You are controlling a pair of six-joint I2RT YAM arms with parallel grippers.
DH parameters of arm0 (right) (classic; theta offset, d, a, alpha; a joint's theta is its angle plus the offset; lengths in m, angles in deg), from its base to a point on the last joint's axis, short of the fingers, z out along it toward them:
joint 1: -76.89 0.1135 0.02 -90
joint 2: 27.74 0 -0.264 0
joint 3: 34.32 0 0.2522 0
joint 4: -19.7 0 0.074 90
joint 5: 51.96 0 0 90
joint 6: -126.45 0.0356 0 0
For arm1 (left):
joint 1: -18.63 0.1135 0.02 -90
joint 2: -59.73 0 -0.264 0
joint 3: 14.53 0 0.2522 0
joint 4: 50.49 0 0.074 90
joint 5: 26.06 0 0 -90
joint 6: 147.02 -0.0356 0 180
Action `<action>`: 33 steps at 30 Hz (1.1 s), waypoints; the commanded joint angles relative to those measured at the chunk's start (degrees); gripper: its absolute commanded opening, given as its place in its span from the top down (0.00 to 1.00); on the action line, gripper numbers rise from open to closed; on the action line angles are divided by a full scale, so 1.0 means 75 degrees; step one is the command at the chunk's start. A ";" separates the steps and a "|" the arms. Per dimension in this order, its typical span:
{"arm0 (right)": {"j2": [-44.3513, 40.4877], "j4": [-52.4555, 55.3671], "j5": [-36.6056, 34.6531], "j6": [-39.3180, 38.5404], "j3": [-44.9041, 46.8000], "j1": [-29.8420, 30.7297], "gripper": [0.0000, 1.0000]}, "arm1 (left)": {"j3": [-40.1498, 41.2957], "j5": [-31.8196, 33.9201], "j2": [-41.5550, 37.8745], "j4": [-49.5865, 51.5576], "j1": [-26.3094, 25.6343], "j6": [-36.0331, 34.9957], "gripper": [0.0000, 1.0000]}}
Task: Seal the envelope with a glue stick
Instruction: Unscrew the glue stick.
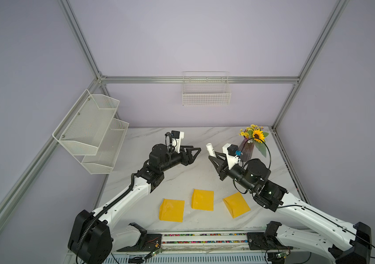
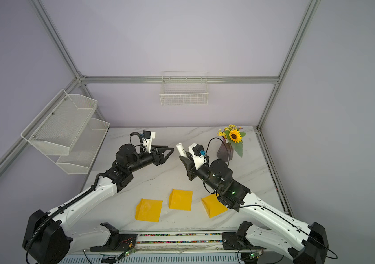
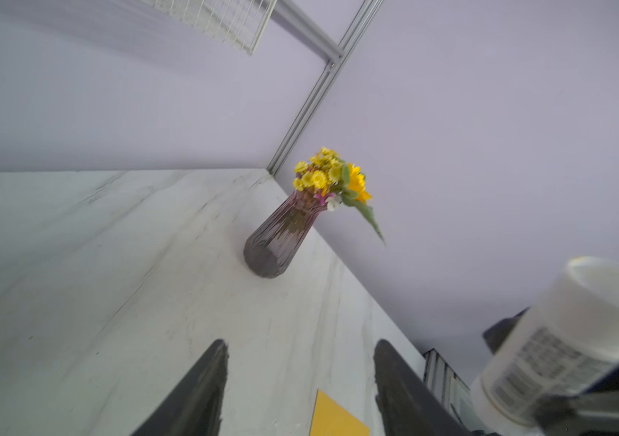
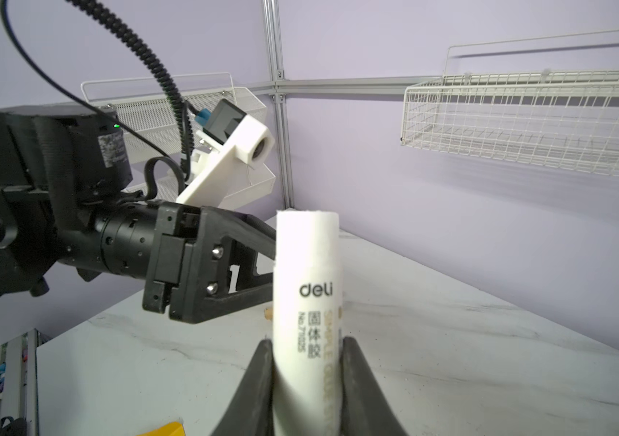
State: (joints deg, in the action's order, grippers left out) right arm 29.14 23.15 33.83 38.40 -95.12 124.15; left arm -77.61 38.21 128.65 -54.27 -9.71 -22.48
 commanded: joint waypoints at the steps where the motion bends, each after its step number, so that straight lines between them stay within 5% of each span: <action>1: -0.0146 -0.0712 0.0241 0.0190 0.0040 -0.0003 1.00 | 0.0401 -0.0625 -0.0407 -0.2110 -0.0090 0.0351 0.33; 9: -0.0390 -0.1211 0.0692 -0.0146 0.0305 0.0003 1.00 | 0.0888 -0.1678 -0.0530 -0.4469 -0.0169 0.1048 0.36; 24: 0.0176 -0.1960 0.1894 0.0073 0.0339 0.0003 1.00 | 0.0473 -0.2455 -0.0219 -0.4377 -0.0486 0.1355 0.38; 33: 0.0131 -0.2165 0.2169 0.0384 0.0526 0.0014 1.00 | 0.0500 -0.2320 0.0130 -0.4412 -0.0555 0.1476 0.57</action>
State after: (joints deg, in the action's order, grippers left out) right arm 31.30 10.52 48.76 39.71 -92.30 124.15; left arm -72.89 21.03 129.26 -84.39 -13.36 -12.64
